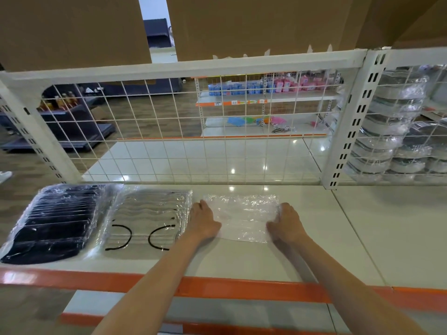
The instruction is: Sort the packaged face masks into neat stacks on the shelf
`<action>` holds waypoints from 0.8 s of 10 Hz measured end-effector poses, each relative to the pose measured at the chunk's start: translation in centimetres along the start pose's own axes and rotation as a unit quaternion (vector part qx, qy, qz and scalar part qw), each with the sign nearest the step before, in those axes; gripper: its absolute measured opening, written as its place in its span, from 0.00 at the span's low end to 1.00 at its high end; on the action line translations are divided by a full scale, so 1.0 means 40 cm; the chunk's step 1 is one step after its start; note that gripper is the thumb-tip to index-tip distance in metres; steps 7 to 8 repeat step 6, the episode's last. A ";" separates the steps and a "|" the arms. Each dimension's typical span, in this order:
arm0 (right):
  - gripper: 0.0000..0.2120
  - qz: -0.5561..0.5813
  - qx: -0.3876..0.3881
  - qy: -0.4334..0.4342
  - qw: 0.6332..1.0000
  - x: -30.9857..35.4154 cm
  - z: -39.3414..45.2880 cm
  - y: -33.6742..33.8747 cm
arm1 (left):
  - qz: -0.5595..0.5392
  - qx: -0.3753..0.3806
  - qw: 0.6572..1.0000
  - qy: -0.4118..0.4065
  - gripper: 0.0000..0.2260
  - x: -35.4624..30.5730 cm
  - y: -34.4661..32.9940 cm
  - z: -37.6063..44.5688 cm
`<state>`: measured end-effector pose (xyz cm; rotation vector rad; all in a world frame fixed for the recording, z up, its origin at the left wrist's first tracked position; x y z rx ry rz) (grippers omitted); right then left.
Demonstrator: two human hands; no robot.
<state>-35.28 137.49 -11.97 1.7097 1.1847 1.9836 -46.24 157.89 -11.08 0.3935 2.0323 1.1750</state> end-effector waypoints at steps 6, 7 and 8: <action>0.22 -0.291 -0.021 0.194 0.937 0.232 -0.103 -0.060 | 0.133 -0.143 0.968 -0.157 0.20 -0.010 0.129 -0.121; 0.22 -0.291 -0.021 0.194 0.937 0.232 -0.103 -0.060 | 0.133 -0.143 0.968 -0.157 0.20 -0.010 0.129 -0.121; 0.22 -0.291 -0.021 0.194 0.937 0.232 -0.103 -0.060 | 0.133 -0.143 0.968 -0.157 0.20 -0.010 0.129 -0.121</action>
Point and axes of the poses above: each hand's wrist, its own z-axis towards the middle knuckle, its own y-axis out of the back of the hand, x = y × z, the point moved 8 cm from there along z, towards the middle knuckle, and after that the axes turned 6 degrees about y, right-handed, at the moved point
